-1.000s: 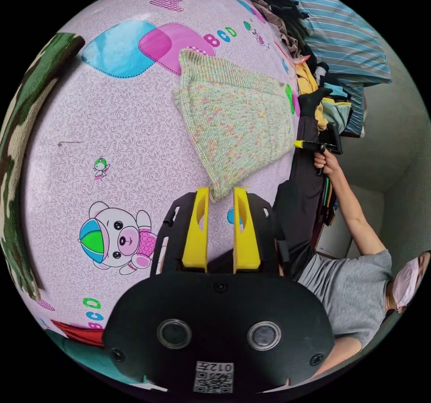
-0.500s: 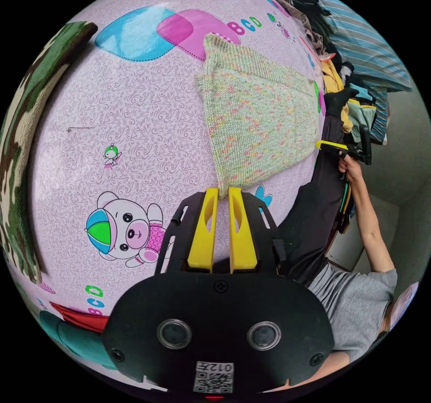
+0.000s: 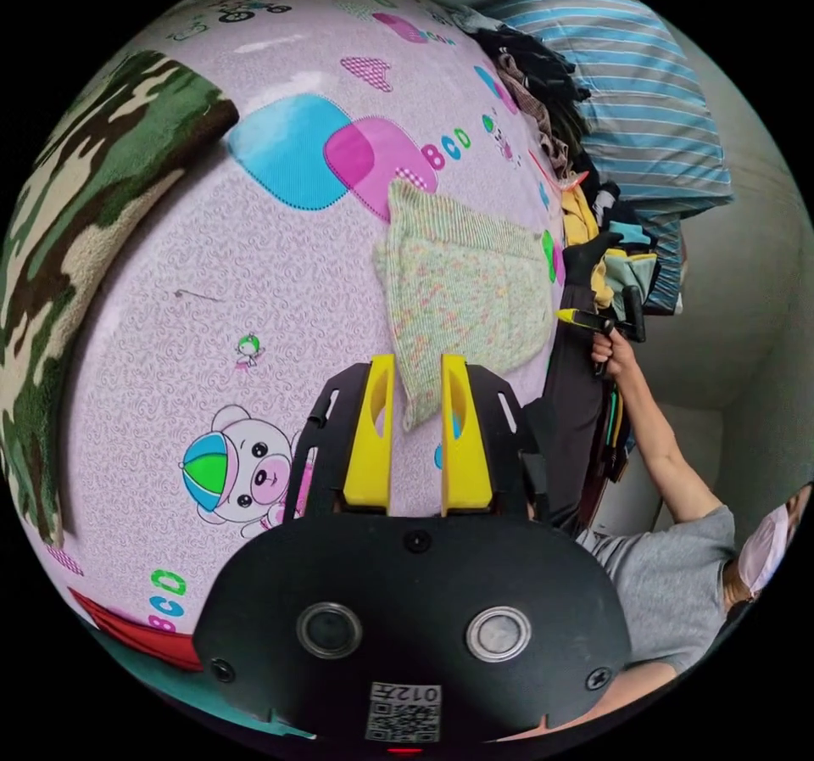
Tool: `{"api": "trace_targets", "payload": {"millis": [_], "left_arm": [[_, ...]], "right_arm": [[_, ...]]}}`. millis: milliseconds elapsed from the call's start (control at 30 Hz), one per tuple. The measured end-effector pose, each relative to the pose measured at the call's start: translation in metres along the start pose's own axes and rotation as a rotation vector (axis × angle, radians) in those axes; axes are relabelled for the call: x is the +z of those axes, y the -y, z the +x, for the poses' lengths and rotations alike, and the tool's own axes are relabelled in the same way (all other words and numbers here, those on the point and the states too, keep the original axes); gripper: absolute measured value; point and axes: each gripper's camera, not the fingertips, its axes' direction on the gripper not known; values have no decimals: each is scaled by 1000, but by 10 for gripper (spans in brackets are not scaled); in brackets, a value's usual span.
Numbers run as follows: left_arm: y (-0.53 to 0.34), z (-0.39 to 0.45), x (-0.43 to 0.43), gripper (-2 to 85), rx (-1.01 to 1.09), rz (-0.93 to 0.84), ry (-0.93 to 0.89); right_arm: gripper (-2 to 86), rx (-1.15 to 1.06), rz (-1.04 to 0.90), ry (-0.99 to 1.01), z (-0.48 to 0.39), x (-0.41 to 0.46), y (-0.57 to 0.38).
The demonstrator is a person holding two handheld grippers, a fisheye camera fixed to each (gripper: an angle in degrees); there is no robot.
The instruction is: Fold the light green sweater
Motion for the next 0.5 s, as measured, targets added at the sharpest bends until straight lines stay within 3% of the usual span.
{"api": "trace_targets", "payload": {"millis": [267,433,500], "left_arm": [[0,3,24,36,-36,29,71],[-18,1,33,16,-55,4,268],[-26,-5,32,13,-71,12,232]], "right_arm": [[51,-22,4,34,-13,16,0],[0,-52,43,-150,-31,19,-17],[2,-60,50,-161,-40,24,-24]]}}
